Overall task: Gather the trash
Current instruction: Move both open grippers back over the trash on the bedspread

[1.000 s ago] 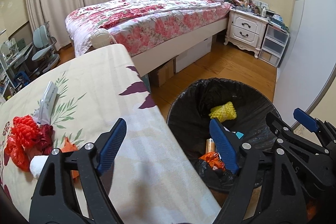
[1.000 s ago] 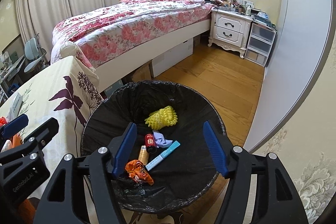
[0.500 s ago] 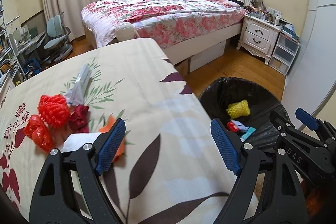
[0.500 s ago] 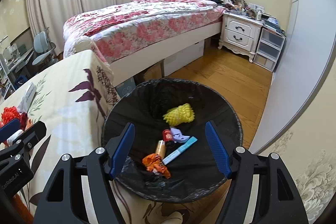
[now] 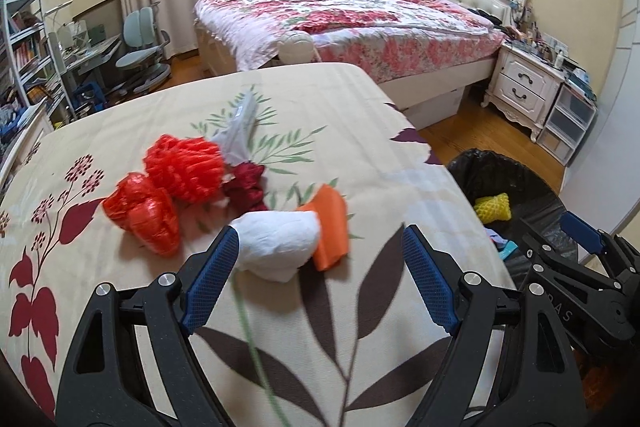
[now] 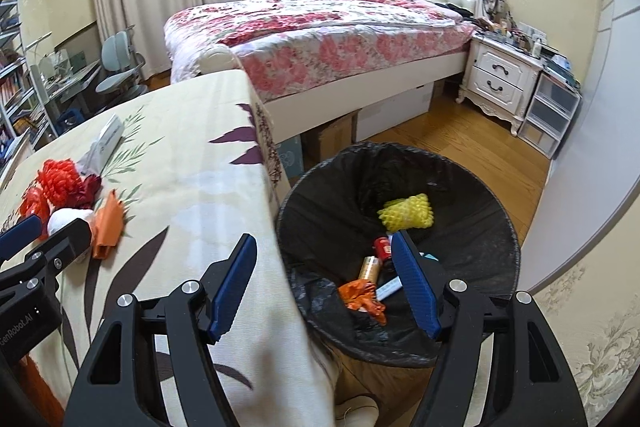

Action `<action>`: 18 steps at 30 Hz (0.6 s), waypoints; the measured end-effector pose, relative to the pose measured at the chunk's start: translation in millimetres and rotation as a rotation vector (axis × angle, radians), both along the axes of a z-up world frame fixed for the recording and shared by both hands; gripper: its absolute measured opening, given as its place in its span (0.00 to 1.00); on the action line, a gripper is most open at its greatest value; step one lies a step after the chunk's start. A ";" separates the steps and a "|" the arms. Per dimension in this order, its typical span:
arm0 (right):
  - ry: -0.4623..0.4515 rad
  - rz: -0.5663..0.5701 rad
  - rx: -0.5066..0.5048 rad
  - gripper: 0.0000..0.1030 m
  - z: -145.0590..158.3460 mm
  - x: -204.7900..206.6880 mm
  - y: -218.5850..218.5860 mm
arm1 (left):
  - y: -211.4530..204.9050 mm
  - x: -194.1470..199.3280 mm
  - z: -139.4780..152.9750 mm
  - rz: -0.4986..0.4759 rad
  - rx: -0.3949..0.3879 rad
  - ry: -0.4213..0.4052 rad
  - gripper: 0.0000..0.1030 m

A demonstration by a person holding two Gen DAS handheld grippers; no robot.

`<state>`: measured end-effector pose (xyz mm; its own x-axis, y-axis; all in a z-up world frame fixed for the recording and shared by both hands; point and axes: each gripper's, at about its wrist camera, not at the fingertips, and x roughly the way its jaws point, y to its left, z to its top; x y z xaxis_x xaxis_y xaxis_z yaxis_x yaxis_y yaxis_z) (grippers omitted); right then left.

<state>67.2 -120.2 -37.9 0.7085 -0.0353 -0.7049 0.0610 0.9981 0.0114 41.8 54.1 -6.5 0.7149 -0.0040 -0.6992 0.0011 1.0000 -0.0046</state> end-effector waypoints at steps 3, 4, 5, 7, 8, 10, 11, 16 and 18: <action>0.006 0.024 -0.001 0.66 -1.8 0.5 10.0 | 12.7 0.3 -4.3 0.020 -0.008 0.011 0.79; 0.009 0.030 0.000 0.66 -2.7 1.1 12.7 | 16.0 1.5 -6.0 0.025 -0.012 0.016 0.79; 0.011 0.036 0.000 0.66 -3.6 1.2 15.3 | 18.6 2.0 -7.3 0.029 -0.014 0.019 0.79; 0.015 0.048 0.000 0.66 -5.0 2.0 19.3 | 22.4 4.5 -10.2 0.036 -0.013 0.025 0.79; 0.017 0.053 0.000 0.66 -5.6 2.5 21.0 | 24.2 6.1 -11.7 0.038 -0.015 0.029 0.79; 0.021 0.061 0.002 0.66 -6.8 3.1 23.4 | 27.5 8.5 -15.1 0.039 -0.025 0.040 0.79; 0.023 0.065 0.003 0.66 -7.4 3.6 24.6 | 29.1 9.7 -17.0 0.039 -0.030 0.046 0.79; 0.030 0.083 0.008 0.66 -10.3 4.2 30.6 | 29.6 14.2 -23.8 0.028 -0.032 0.076 0.66; 0.033 0.088 0.009 0.66 -11.3 4.2 32.4 | 31.6 14.8 -26.7 0.018 -0.046 0.091 0.53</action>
<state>71.5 -87.8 -49.2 0.6852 0.0326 -0.7276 -0.0268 0.9994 0.0196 56.6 85.7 -33.2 0.6490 -0.0250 -0.7604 -0.0197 0.9986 -0.0496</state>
